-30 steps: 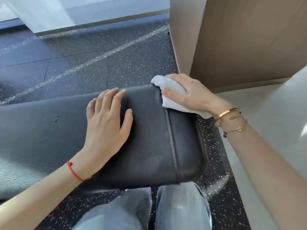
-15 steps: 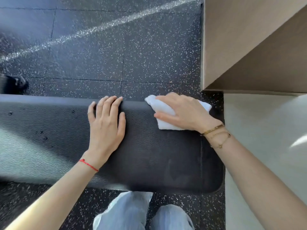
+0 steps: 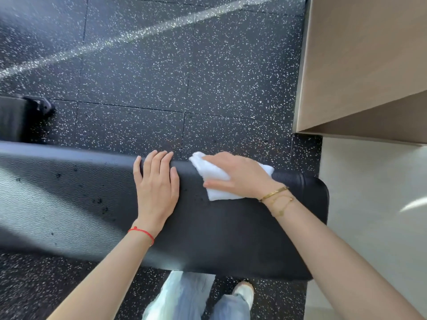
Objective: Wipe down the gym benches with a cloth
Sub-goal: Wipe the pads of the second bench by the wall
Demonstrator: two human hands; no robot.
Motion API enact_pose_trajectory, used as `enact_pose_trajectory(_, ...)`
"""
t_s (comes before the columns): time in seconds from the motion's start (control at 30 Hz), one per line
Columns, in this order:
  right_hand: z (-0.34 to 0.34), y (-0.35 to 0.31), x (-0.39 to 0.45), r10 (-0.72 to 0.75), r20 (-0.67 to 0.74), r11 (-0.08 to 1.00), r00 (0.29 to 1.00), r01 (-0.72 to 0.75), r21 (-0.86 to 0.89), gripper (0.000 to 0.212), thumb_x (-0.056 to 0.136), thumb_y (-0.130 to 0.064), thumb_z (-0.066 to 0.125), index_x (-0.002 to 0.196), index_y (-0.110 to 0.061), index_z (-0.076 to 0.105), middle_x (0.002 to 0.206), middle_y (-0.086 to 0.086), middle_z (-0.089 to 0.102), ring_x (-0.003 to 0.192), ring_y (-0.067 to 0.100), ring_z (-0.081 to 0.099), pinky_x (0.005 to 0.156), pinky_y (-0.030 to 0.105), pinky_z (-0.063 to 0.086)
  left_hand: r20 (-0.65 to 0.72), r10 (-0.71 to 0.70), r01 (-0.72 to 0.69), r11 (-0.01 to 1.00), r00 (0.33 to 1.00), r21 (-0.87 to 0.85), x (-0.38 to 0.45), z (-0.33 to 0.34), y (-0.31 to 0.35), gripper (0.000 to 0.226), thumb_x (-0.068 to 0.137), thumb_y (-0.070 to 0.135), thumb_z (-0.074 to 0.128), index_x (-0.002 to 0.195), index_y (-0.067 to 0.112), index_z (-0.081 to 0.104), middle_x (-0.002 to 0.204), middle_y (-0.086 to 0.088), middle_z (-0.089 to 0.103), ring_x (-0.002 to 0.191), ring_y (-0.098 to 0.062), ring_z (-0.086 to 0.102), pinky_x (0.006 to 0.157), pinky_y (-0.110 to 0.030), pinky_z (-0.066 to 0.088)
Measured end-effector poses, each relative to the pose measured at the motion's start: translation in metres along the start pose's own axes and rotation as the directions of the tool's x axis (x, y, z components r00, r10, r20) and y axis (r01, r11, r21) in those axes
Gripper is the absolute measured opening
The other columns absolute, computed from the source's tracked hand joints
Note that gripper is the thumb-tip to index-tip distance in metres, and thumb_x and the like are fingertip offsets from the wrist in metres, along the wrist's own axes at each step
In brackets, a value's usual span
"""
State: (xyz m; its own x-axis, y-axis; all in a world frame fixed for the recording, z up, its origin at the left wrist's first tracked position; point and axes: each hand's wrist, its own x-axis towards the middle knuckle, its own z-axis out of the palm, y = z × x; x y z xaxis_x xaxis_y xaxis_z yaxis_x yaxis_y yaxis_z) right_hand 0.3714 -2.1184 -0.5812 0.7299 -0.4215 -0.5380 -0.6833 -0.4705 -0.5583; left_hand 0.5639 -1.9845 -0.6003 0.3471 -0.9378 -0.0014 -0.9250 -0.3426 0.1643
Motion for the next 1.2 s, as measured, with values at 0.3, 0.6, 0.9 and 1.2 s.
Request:
enact_pose_trajectory(0.3,0.004,-0.019,0.028,-0.006,0.035,0.999,0.999,0.005,0.035,0.068,0.085,-0.076,0.045,0.145,-0.047,0.032,0.136,-0.006,0.051,0.113,0.028,0.058,0.093,0.042,0.045,0.024,-0.013,0.014,0.998,1.0,-0.055,0.002,0.0,0.003,0.038,0.099,0.02,0.037,0.126,0.005,0.059,0.126,-0.009,0.062,0.127,-0.032,0.05,0.12,-0.052,0.022)
enact_pose_trajectory(0.6,-0.005,0.024,-0.026,0.113,-0.042,0.994,0.993,-0.112,0.015,0.075,0.075,-0.083,0.023,0.142,-0.052,0.035,0.135,-0.014,0.052,0.108,0.025,0.059,0.095,0.042,0.043,0.023,-0.007,0.009,0.997,1.0,-0.075,0.002,-0.001,0.003,0.037,0.1,0.018,0.04,0.13,0.005,0.058,0.127,-0.01,0.061,0.128,-0.031,0.05,0.123,-0.051,0.017)
enact_pose_trajectory(0.9,0.019,-0.023,0.018,0.075,-0.11,0.993,0.991,-0.085,-0.085,0.065,0.085,-0.078,0.034,0.143,-0.047,0.035,0.128,-0.004,0.056,0.1,0.033,0.061,0.088,0.046,0.047,0.014,0.012,-0.01,0.996,1.0,-0.09,0.001,0.0,0.001,0.039,0.1,0.021,0.035,0.126,0.006,0.06,0.124,-0.01,0.062,0.125,-0.032,0.052,0.123,-0.052,0.017)
enact_pose_trajectory(1.2,0.007,0.054,-0.069,0.325,-0.356,0.907,0.876,-0.396,-0.145,0.071,0.073,-0.083,0.014,0.119,-0.048,0.054,0.111,-0.009,0.06,0.098,0.027,0.061,0.082,0.039,0.035,-0.047,0.042,-0.047,0.993,0.998,-0.11,-0.002,0.002,-0.001,0.035,0.1,0.022,0.038,0.121,0.008,0.062,0.119,-0.008,0.064,0.121,-0.03,0.053,0.124,-0.047,0.015)
